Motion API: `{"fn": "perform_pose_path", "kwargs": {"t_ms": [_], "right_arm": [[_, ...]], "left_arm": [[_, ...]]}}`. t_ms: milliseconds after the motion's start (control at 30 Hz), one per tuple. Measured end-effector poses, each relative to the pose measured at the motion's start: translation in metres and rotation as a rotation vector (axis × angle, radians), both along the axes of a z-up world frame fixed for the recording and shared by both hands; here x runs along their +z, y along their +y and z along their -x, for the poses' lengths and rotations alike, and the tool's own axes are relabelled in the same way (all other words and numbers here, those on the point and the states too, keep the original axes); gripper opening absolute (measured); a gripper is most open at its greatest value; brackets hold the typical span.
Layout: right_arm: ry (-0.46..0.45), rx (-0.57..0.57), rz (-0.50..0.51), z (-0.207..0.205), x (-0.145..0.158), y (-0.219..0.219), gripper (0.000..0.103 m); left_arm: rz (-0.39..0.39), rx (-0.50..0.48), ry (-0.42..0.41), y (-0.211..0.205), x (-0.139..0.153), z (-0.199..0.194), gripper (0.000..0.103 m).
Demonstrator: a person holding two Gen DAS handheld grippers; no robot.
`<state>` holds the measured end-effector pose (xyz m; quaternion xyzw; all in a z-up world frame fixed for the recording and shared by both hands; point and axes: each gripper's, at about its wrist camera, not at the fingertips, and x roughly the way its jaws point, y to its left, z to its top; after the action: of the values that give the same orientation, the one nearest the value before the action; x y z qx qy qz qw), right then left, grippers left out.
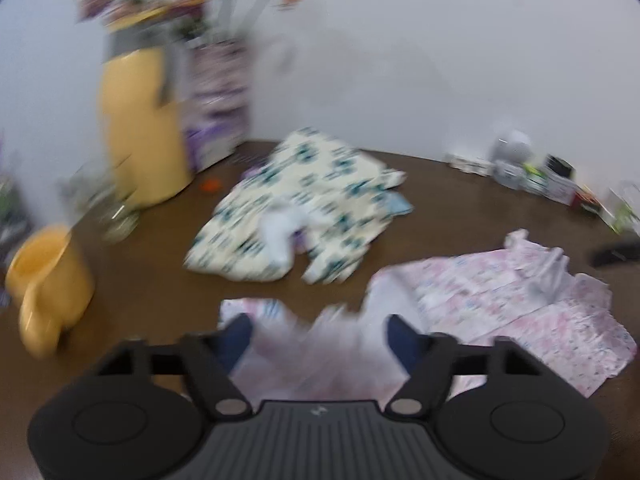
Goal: Fold clothes
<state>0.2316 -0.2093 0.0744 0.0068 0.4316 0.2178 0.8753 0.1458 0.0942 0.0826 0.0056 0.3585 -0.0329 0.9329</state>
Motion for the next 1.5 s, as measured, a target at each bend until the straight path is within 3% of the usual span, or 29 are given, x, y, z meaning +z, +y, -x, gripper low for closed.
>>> {"fn": "perform_pose_path", "kwargs": {"t_ms": [67,233,367,533,600,733,800,833,867,900,933,1033,1167,1367,1500], "right_arm": [[0.024,-0.004,0.051,-0.029,-0.004,0.023,0.076],[0.116,-0.075,0.172,-0.093,-0.037,0.063,0.072],[0.157,-0.097,0.190,-0.108,-0.055,0.064,0.070],[0.186,-0.093,0.199,-0.117,-0.063,0.064,0.067],[0.200,-0.097,0.204,-0.121,-0.066,0.065,0.063],[0.217,-0.110,0.213,-0.128,-0.071,0.065,0.056],[0.224,-0.108,0.216,-0.129,-0.072,0.066,0.045],[0.227,-0.105,0.219,-0.129,-0.073,0.067,0.035],[0.230,-0.101,0.221,-0.128,-0.073,0.068,0.025],[0.232,-0.097,0.224,-0.128,-0.074,0.069,0.021],[0.235,-0.093,0.227,-0.128,-0.074,0.070,0.015],[0.194,-0.078,0.227,-0.122,-0.069,0.069,0.003],[0.129,-0.046,0.233,-0.105,-0.053,0.065,0.001],[0.009,-0.031,0.133,-0.051,-0.013,0.036,0.001],[-0.072,-0.028,0.063,0.012,0.000,0.006,0.001]], "left_arm": [[-0.010,-0.046,0.045,-0.016,0.001,-0.028,0.080],[0.015,-0.065,0.215,-0.036,-0.032,-0.104,0.078],[0.020,-0.074,0.274,-0.041,-0.059,-0.136,0.077],[0.049,-0.122,0.287,-0.040,-0.069,-0.151,0.074],[0.061,-0.143,0.293,-0.040,-0.071,-0.155,0.061],[0.085,-0.187,0.308,-0.041,-0.073,-0.158,0.048],[0.080,-0.210,0.312,-0.043,-0.074,-0.158,0.039],[0.079,-0.220,0.313,-0.044,-0.074,-0.158,0.036],[0.081,-0.229,0.314,-0.045,-0.075,-0.158,0.026],[0.083,-0.239,0.315,-0.045,-0.075,-0.158,0.007],[0.085,-0.248,0.316,-0.046,-0.075,-0.157,0.002],[0.092,-0.269,0.280,-0.048,-0.070,-0.151,0.000],[0.064,-0.288,0.183,-0.050,-0.051,-0.132,0.000],[-0.111,-0.407,-0.023,-0.072,-0.014,-0.063,0.000],[-0.198,-0.506,-0.113,-0.090,-0.010,-0.007,0.000]]}}
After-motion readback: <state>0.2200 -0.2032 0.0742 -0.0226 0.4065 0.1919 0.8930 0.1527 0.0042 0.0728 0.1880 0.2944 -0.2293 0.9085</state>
